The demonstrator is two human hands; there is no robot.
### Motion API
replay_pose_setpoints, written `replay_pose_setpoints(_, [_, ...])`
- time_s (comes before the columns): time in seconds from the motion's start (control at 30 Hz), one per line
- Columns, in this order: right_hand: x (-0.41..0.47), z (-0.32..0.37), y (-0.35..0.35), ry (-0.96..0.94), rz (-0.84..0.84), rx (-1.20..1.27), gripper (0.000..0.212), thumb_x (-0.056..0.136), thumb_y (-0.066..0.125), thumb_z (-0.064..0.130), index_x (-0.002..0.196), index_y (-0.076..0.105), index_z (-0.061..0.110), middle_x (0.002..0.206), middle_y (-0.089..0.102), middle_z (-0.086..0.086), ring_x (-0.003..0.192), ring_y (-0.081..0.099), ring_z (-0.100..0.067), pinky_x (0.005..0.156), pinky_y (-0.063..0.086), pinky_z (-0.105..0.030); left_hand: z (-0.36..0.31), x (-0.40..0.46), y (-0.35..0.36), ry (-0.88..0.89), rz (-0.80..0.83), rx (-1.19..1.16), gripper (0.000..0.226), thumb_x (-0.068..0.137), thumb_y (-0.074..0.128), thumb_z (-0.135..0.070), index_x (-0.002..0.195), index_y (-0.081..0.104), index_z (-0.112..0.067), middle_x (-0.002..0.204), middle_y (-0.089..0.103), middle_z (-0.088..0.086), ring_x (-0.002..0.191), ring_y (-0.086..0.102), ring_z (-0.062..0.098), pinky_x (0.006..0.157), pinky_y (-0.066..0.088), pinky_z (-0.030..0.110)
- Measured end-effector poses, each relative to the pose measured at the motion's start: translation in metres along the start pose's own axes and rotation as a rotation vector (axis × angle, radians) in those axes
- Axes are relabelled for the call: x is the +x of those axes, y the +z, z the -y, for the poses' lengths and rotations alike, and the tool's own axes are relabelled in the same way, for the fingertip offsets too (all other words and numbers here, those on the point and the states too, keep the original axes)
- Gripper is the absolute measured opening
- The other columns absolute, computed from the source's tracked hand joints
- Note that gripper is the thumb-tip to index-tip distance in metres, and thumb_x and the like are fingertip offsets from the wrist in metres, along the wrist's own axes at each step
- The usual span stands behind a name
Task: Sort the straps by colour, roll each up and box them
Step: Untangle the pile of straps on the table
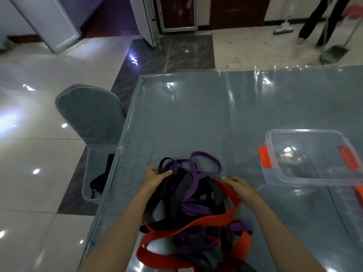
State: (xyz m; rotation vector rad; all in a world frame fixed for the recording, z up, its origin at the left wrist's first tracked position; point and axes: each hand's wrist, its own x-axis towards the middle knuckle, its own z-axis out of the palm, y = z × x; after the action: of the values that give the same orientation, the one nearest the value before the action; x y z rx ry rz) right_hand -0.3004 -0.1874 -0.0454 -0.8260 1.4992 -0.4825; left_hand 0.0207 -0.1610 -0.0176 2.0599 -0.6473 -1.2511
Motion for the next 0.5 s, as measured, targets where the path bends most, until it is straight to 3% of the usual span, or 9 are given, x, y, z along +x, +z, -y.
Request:
replay_pose_setpoints(0.07, [0.005,0.0,0.002,-0.007,0.006,0.005,0.028,0.1,0.071,0.03,0.084,0.067,0.007,0.061,0.064,-0.004,0.048,0.057,-0.011,0.042,0.043,-0.02,0.002,0.008,0.004,-0.053,0.149,0.028,0.052,0.082,0.091,-0.014,0.121,0.058,-0.004,0.118,0.069,0.013,0.11,0.068,0.027,0.101,0.056,0.04])
replay_pose_setpoints(0.13, [0.011,0.001,0.003,-0.016,0.006,0.037,0.029,0.1,0.07,0.032,0.094,0.07,0.004,0.067,0.069,-0.006,0.053,0.061,-0.011,0.048,0.047,-0.023,0.006,0.015,0.005,-0.048,0.187,0.09,0.051,0.08,0.091,-0.01,0.124,0.068,0.001,0.123,0.073,0.02,0.114,0.07,0.032,0.104,0.056,0.045])
replay_pose_setpoints(0.27, [0.02,0.006,0.009,0.0,0.022,0.154,0.036,0.093,0.073,0.041,0.102,0.068,0.006,0.085,0.066,-0.018,0.066,0.06,-0.022,0.061,0.049,-0.032,0.004,0.009,0.004,0.193,0.11,0.124,0.061,0.072,0.087,0.015,0.125,0.061,0.0,0.115,0.07,0.017,0.111,0.068,0.032,0.082,0.053,0.016])
replay_pose_setpoints(0.33, [0.025,0.01,0.014,-0.009,0.047,0.237,0.045,0.089,0.075,0.041,0.109,0.067,0.003,0.099,0.068,-0.022,0.08,0.067,-0.032,0.073,0.057,-0.042,0.004,-0.001,0.005,0.307,0.154,0.065,0.064,0.072,0.082,0.022,0.123,0.059,-0.009,0.114,0.071,0.01,0.117,0.068,0.034,0.09,0.053,0.016])
replay_pose_setpoints(0.4, [0.028,0.015,0.019,-0.056,0.026,0.244,0.049,0.095,0.075,0.027,0.134,0.062,0.001,0.122,0.071,-0.021,0.107,0.069,-0.033,0.102,0.056,-0.052,0.006,-0.015,0.006,0.404,0.231,0.019,0.07,0.073,0.078,0.025,0.127,0.06,-0.016,0.115,0.074,0.004,0.115,0.07,0.021,0.096,0.052,0.019])
replay_pose_setpoints(0.43, [0.029,0.018,0.021,-0.095,0.023,0.234,0.05,0.096,0.075,0.017,0.141,0.058,0.003,0.127,0.071,-0.021,0.11,0.068,-0.029,0.108,0.052,-0.051,0.008,-0.022,0.007,0.449,0.273,0.026,0.072,0.073,0.077,0.024,0.128,0.062,-0.019,0.116,0.076,-0.001,0.113,0.071,0.014,0.097,0.052,0.019])
replay_pose_setpoints(0.5, [0.028,0.023,0.023,-0.178,0.026,0.208,0.054,0.092,0.074,-0.002,0.142,0.056,0.005,0.13,0.069,-0.022,0.107,0.066,-0.024,0.098,0.057,-0.039,0.014,-0.036,0.008,0.521,0.337,0.07,0.07,0.071,0.079,0.018,0.127,0.067,-0.023,0.119,0.078,-0.008,0.115,0.071,0.008,0.1,0.052,0.021])
